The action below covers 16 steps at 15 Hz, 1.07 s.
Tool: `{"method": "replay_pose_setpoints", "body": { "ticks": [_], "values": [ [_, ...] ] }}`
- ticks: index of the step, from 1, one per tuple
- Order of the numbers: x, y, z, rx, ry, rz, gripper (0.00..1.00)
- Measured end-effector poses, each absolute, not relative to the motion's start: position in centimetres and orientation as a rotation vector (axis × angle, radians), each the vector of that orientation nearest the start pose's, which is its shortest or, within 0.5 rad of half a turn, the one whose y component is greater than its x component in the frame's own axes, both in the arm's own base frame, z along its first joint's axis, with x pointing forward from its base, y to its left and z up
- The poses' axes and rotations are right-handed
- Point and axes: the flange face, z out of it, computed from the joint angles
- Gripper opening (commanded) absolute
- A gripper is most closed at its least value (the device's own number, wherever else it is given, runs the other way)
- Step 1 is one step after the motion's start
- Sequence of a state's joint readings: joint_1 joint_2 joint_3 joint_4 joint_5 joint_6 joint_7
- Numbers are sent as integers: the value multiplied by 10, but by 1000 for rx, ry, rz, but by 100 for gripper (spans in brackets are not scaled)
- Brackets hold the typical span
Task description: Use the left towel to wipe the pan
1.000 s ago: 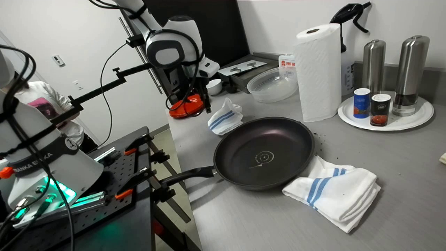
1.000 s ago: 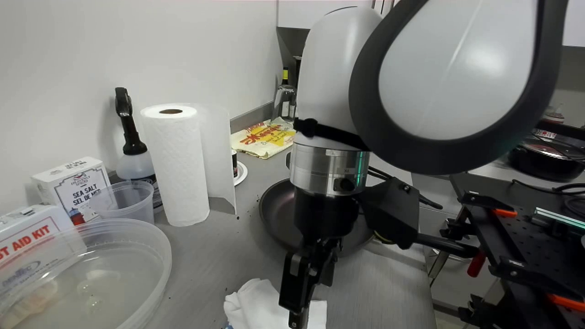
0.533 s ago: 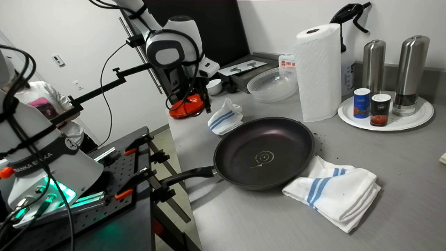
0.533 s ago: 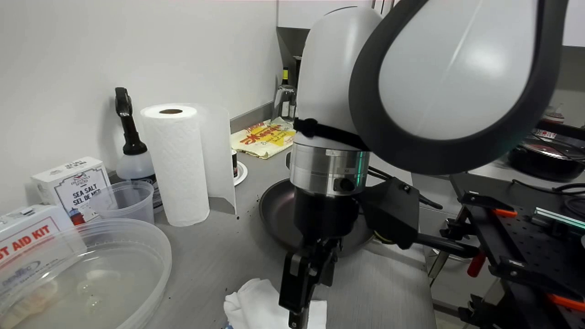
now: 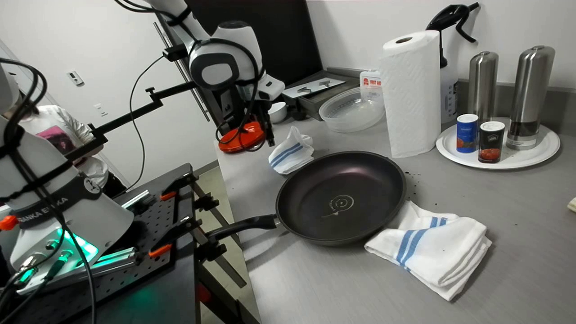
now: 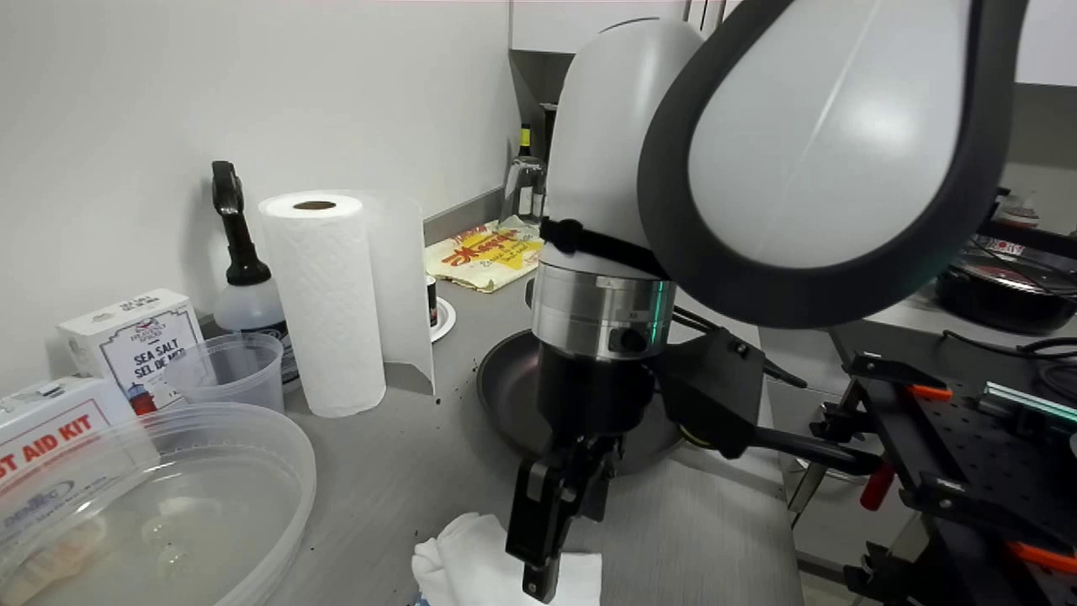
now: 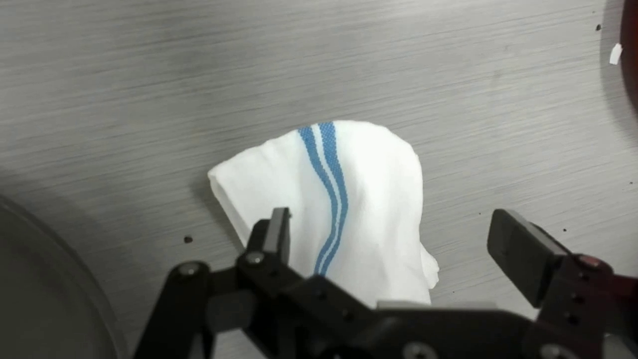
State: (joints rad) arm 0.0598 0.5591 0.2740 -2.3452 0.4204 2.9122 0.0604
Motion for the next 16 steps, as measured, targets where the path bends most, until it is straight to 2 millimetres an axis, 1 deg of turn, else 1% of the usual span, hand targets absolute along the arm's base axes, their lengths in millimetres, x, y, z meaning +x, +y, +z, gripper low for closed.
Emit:
{"method": "replay_pose_setpoints", "body": {
  "ticks": [4,8,12,16],
  "values": [
    [485,146,88,-2903,269,-42,100],
    [493,149,71,-2904,243,-68,100],
    [497,157,58,-2901,213,-57,100],
    [497,170,40,-2910,157,-36,100]
  ]
}}
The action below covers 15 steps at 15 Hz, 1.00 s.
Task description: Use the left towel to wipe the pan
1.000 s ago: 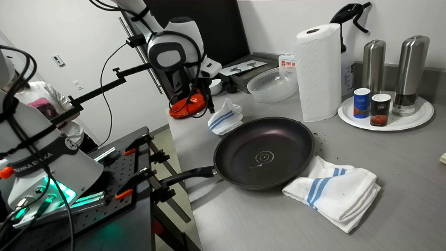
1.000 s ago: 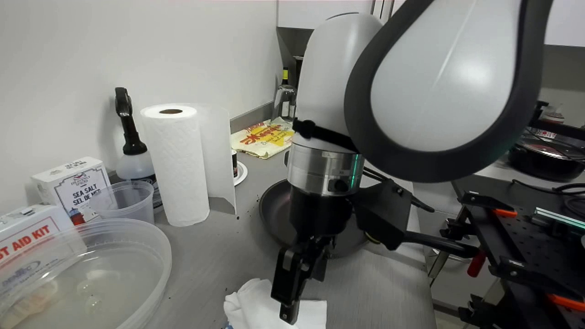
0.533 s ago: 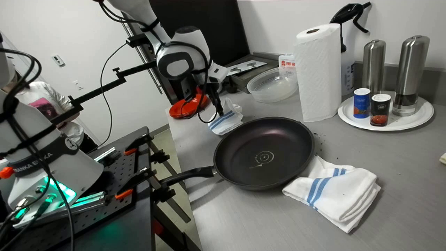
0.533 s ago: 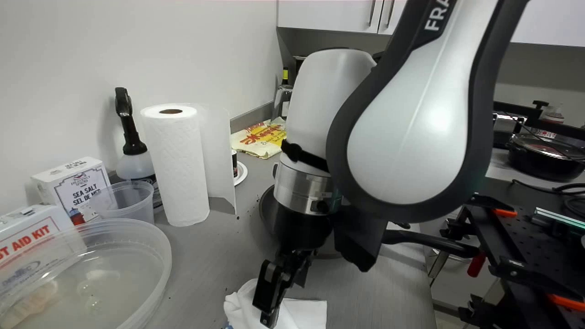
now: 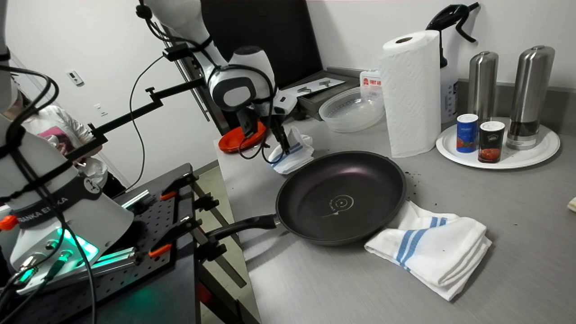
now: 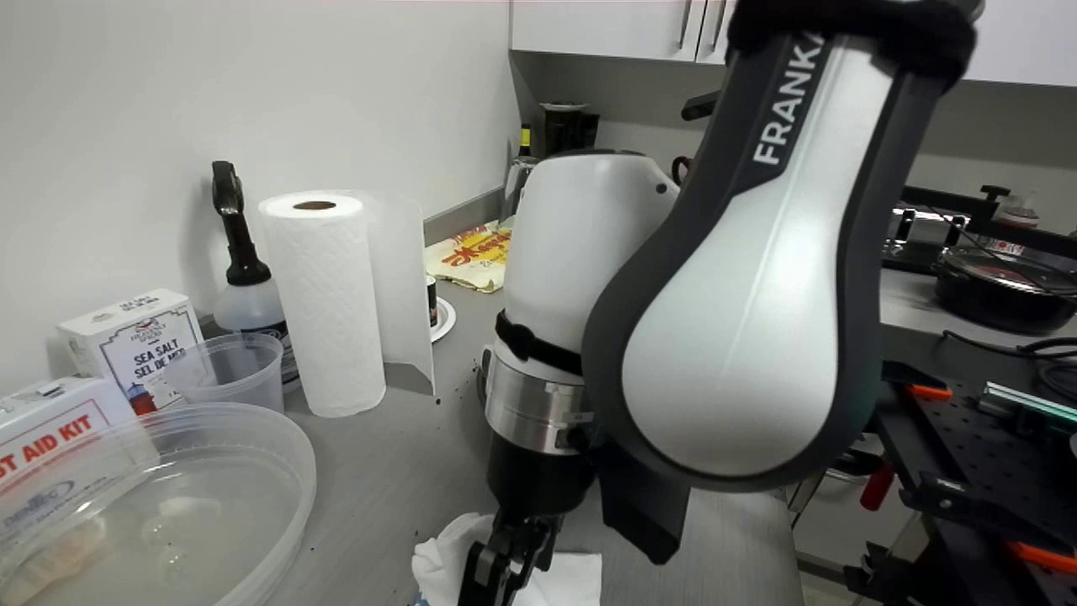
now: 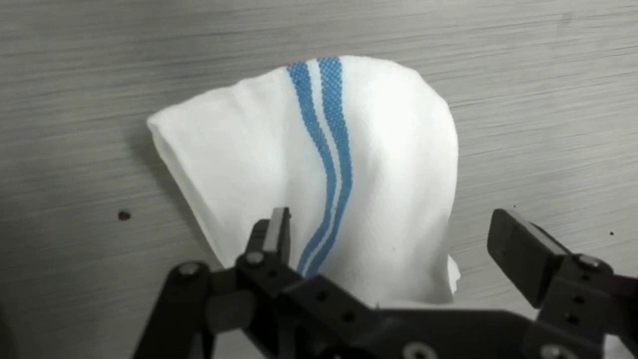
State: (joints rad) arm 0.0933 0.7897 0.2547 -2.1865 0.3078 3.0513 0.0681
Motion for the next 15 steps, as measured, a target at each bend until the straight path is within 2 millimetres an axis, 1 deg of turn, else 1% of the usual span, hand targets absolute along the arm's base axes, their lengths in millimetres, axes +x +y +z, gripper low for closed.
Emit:
{"method": "replay_pose_setpoints", "body": {
  "ticks": [3,4,5,7,10,11,12,14,15],
  "values": [
    [496,180,25,-2942,98,-33,100],
    [496,183,20,-2954,79,-35,75],
    [496,185,16,-2966,65,-36,73],
    [498,190,9,-2981,39,-42,60],
    [502,193,3,-2993,26,-53,34],
    [503,193,2,-2996,26,-58,28],
    [505,193,2,-2997,26,-63,19],
    [509,193,4,-2997,29,-75,7],
    [510,193,4,-2996,31,-79,2]
  ]
}}
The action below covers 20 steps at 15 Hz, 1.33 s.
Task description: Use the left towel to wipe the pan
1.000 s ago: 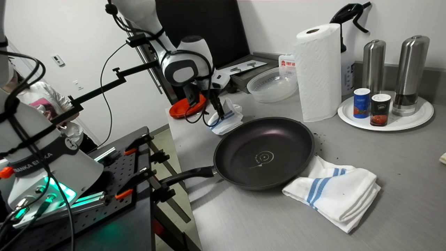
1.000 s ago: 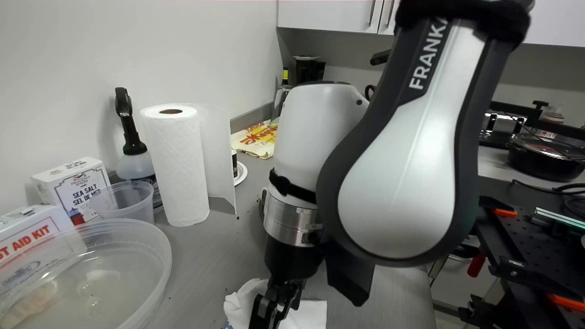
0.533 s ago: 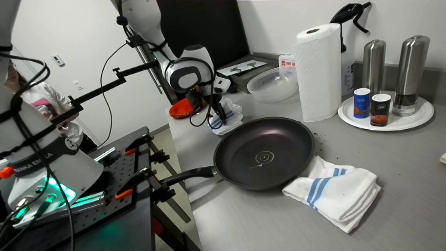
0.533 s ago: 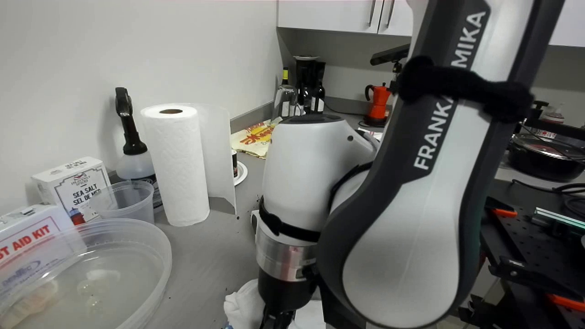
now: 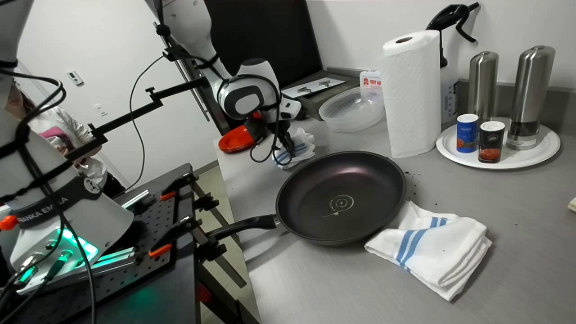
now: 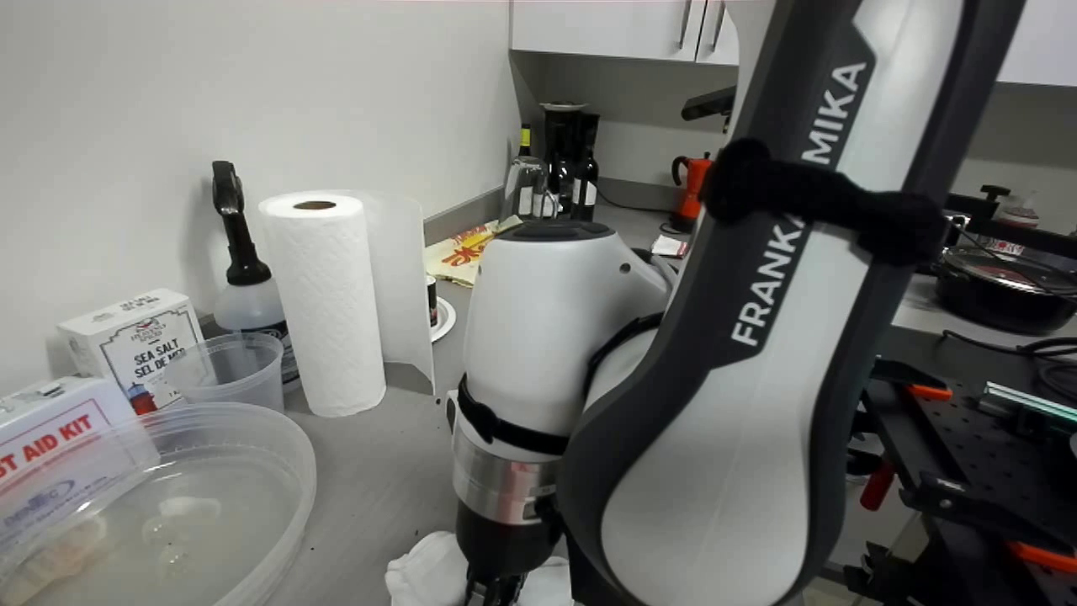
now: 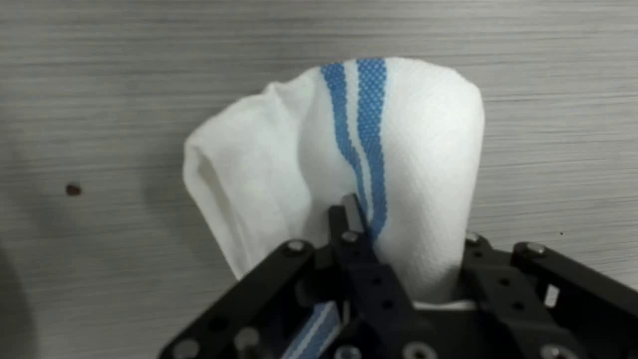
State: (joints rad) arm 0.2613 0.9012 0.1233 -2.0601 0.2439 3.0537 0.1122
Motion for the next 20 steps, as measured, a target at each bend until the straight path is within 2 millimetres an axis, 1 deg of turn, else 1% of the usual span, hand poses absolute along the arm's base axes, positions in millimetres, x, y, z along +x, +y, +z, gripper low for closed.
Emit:
{"method": "replay_pose_setpoints", "body": {
  "ticks": [1,5,7,10,12,15,18,20],
  "values": [
    [512,193,5,-2995,34,-83,5],
    [514,193,6,-2994,45,-89,5],
    [516,192,7,-2989,54,-64,5],
    [523,185,17,-2981,77,-37,5],
    [530,180,34,-2970,82,-24,5],
    [541,173,68,-2938,76,-10,5],
    [549,161,102,-2929,81,-20,5],
    [552,152,119,-2929,91,-25,5]
  ]
}}
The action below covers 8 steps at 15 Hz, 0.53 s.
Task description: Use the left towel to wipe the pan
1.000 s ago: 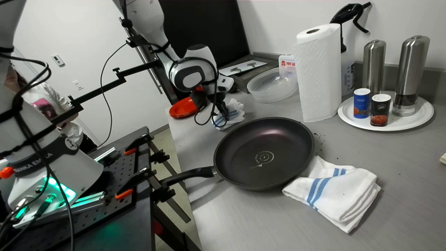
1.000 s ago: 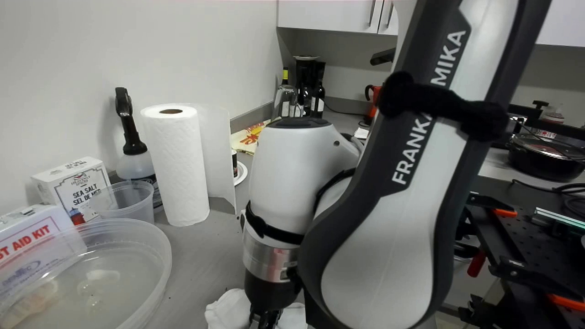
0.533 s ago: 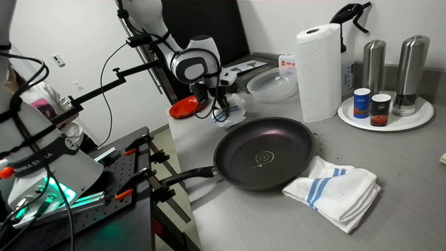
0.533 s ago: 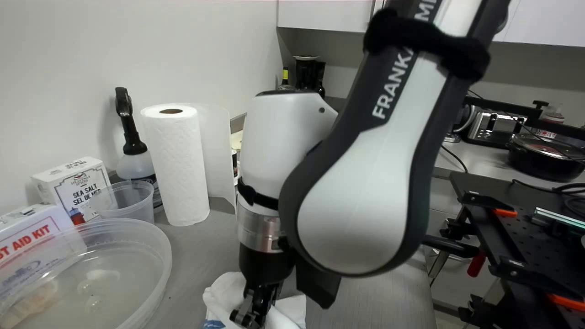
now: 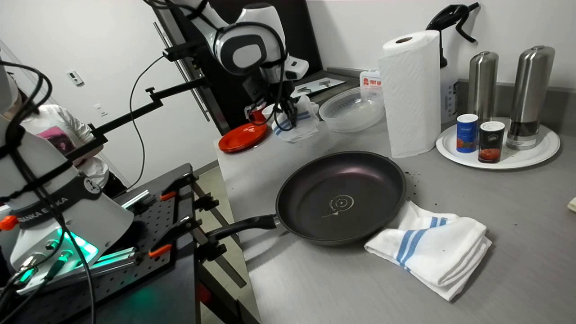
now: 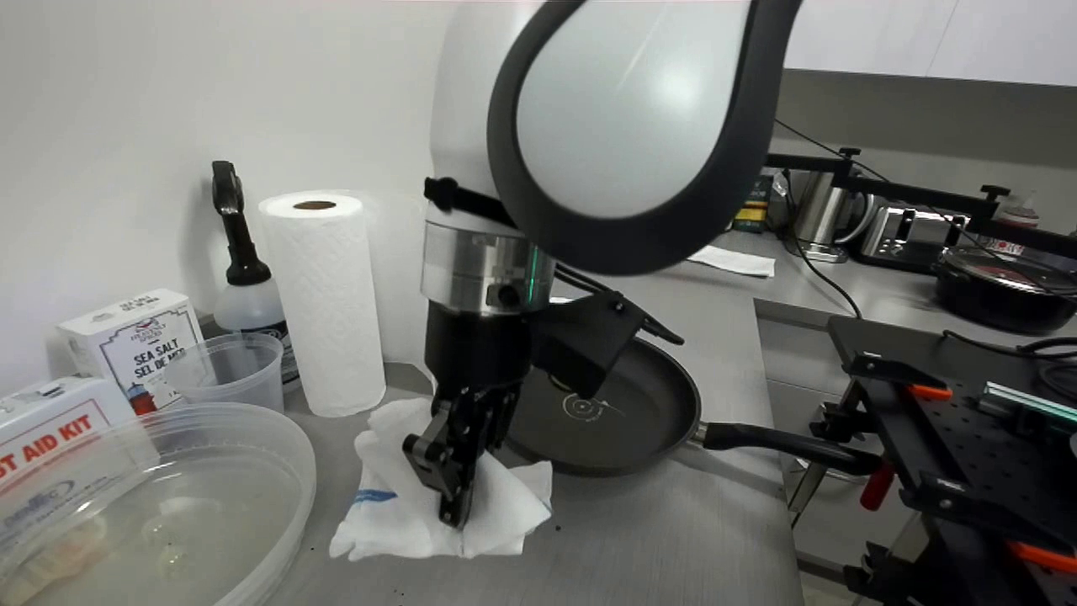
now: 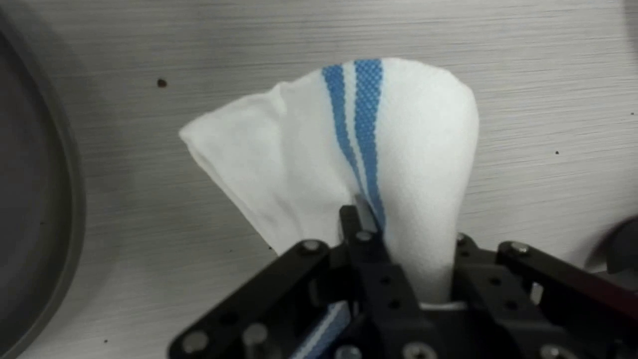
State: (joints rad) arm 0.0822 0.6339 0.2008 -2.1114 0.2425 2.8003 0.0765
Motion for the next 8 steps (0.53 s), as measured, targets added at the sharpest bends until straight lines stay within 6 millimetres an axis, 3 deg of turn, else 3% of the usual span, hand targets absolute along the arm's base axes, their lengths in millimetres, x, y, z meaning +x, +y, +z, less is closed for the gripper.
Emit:
{"method": "replay_pose_setpoints", "body": {
  "ticks": [4,8],
  "values": [
    [553,134,140,-2928,125,-23,5],
    [555,113,145,-2915,96,33,5]
  ]
}}
